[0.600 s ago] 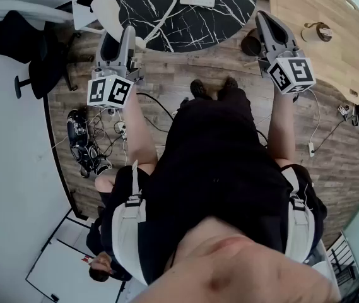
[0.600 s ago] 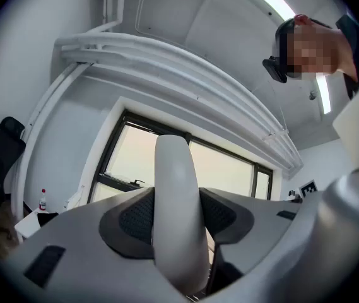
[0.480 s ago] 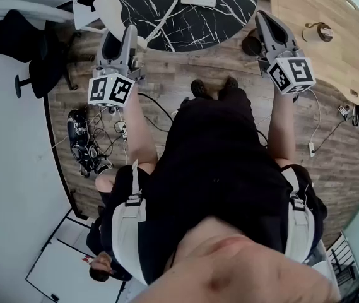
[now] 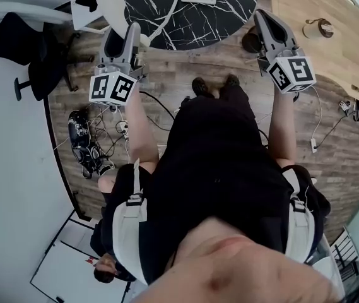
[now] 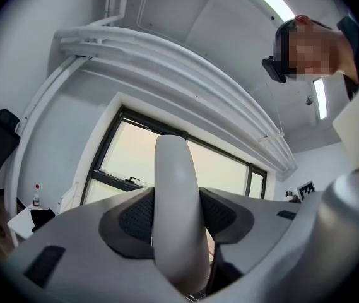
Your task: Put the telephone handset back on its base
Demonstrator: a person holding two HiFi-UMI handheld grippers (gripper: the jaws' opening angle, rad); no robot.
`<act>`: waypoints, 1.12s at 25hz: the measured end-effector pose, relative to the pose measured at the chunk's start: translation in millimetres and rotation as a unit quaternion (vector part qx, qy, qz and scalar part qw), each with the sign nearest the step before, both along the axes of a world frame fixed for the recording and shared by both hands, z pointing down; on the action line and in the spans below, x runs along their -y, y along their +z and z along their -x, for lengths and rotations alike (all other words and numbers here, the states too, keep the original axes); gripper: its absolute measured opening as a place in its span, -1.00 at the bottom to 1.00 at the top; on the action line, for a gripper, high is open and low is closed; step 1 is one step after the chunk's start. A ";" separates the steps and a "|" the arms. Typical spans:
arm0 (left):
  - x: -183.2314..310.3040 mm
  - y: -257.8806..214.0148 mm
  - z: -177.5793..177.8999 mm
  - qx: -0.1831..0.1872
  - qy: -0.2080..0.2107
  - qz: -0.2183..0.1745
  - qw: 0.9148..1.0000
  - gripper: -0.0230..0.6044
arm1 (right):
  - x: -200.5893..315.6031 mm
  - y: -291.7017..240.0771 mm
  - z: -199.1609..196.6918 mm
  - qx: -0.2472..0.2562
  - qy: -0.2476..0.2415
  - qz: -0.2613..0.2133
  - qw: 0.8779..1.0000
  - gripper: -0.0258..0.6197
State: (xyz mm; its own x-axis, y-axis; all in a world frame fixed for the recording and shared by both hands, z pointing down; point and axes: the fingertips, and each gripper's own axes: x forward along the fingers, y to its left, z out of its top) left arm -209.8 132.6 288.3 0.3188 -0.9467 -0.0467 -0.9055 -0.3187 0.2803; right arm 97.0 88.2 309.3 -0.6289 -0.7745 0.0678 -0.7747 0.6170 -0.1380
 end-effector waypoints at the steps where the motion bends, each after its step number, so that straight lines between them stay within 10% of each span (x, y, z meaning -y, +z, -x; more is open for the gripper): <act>1: -0.2 0.6 0.2 -0.001 0.001 0.000 1.000 -0.22 | -0.9 0.2 0.6 0.001 0.001 0.000 1.000 -0.83; 28: 83.9 36.6 -42.6 -0.013 0.011 0.056 0.998 -0.21 | 87.5 33.4 5.4 0.000 -0.047 0.037 0.998 -0.83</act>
State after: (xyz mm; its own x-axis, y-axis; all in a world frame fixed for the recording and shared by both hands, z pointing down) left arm -167.2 48.6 324.9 0.3400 -0.9391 0.0506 -0.8904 -0.3041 0.3388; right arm 91.6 0.7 342.7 -0.6992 -0.7045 0.1217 -0.7133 0.6758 -0.1860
